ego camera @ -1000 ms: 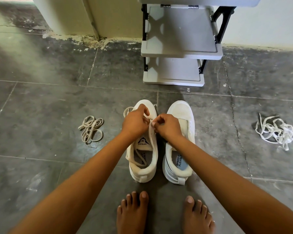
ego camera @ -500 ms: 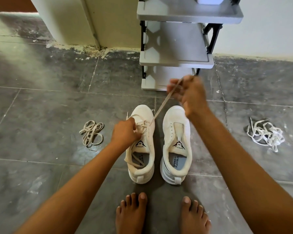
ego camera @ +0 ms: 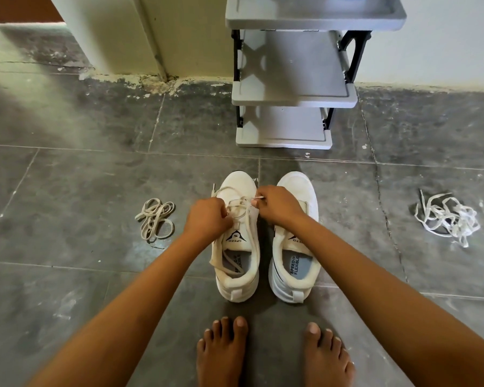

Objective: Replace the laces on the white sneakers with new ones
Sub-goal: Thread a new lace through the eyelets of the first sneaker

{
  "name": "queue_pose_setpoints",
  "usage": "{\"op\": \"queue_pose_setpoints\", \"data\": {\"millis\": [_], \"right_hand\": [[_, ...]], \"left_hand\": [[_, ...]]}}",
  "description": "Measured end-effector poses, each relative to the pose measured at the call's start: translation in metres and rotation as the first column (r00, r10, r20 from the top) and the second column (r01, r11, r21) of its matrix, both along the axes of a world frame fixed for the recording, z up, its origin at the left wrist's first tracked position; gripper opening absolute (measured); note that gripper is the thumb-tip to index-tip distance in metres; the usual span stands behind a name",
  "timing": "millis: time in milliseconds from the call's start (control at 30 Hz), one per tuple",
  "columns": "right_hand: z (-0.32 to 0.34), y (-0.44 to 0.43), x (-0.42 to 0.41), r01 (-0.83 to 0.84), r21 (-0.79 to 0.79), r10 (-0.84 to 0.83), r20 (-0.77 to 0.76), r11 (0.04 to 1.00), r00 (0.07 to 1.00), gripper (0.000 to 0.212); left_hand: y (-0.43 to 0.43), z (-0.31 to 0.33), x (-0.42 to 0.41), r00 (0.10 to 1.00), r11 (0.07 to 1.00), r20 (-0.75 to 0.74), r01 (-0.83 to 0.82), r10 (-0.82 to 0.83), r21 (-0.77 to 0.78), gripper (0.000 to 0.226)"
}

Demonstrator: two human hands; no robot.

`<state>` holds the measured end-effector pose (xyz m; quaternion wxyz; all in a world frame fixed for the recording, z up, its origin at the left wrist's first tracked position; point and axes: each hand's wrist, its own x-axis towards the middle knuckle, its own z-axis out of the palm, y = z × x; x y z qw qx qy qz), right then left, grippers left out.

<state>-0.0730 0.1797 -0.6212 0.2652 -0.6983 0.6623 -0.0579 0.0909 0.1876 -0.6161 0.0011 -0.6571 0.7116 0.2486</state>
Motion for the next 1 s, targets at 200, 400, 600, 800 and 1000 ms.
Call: {"op": "queue_pose_setpoints", "data": {"millis": [200, 400, 600, 800, 1000], "right_hand": [[0.092, -0.021, -0.035, 0.35, 0.295, -0.275, 0.956, 0.889, -0.105, 0.025], [0.087, -0.028, -0.033, 0.435, 0.196, -0.369, 0.858, 0.879, 0.359, 0.024], [-0.004, 0.014, -0.001, 0.073, 0.058, -0.073, -0.007, 0.996, 0.997, 0.032], [0.015, -0.003, -0.012, 0.338, -0.104, -0.292, 0.315, 0.935, 0.903, 0.012], [0.021, 0.001, -0.013, 0.386, -0.223, -0.296, 0.351, 0.895, 0.888, 0.014]], "left_hand": [[0.003, -0.007, 0.001, 1.0, 1.0, 0.015, 0.018, -0.017, -0.018, 0.013], [-0.001, -0.004, 0.001, 1.0, 1.0, -0.001, 0.026, -0.026, 0.012, 0.02], [-0.006, -0.004, 0.004, 0.999, 1.0, -0.038, 0.0, 0.001, 0.019, 0.018], [-0.001, -0.012, 0.003, 1.0, 0.998, 0.023, 0.018, -0.016, -0.063, 0.018], [0.004, -0.015, 0.002, 1.0, 0.995, 0.019, 0.011, -0.009, -0.1, 0.014]]}}
